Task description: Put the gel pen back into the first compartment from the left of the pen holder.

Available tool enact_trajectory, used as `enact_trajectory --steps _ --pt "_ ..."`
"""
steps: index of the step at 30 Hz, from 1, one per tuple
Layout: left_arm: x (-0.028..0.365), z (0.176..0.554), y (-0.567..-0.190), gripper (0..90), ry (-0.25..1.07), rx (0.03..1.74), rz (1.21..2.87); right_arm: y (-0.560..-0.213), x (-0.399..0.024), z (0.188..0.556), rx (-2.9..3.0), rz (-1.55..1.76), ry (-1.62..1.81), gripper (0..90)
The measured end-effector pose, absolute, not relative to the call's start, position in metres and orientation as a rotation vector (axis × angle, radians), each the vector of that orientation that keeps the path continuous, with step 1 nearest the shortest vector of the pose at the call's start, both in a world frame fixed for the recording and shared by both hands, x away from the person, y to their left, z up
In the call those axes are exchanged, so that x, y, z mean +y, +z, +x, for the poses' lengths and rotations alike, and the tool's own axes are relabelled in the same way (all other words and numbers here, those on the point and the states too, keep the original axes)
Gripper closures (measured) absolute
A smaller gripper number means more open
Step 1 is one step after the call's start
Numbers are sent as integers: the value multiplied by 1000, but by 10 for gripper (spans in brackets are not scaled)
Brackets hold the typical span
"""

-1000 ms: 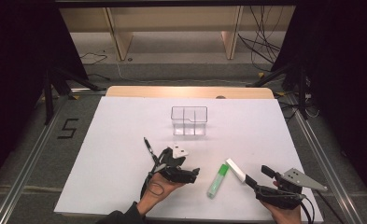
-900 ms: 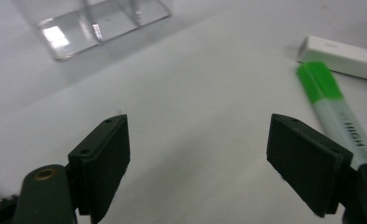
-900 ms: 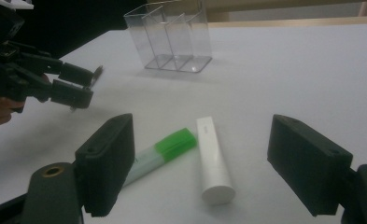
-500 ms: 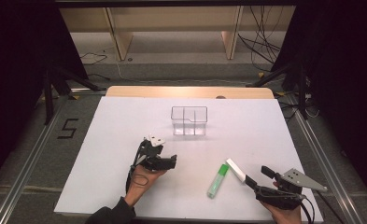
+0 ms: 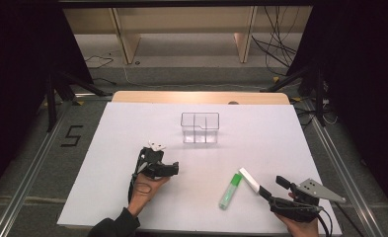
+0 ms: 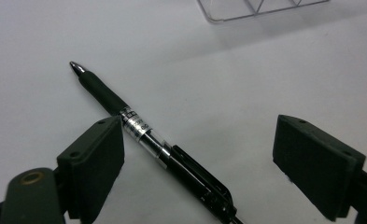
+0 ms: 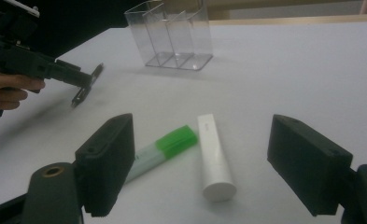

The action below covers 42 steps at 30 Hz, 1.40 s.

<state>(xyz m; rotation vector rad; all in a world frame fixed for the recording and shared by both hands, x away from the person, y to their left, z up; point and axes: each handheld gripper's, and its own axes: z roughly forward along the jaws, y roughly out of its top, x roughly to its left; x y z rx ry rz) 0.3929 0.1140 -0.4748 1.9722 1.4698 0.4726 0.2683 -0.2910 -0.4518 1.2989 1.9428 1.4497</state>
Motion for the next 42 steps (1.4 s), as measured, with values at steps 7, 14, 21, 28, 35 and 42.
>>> enact_trajectory --steps 7,14,21,28,35,42 --pt "117 393 -479 205 462 1517 1967 -452 -291 268 1944 1298 1449 239" --pt "119 395 -485 272 427 1551 1965 -452 -291 268 1944 1296 1448 239" --pt "117 393 -486 320 465 1537 1987 -452 -291 267 1946 1298 1449 241" --pt "115 391 -486 393 504 1525 2007 -452 -290 267 1947 1296 1448 242" --pt "117 391 -486 484 512 1515 2019 -452 -290 267 1949 1292 1447 243" --pt "118 389 -485 600 517 1484 2037 -452 -290 266 1947 1291 1449 245"
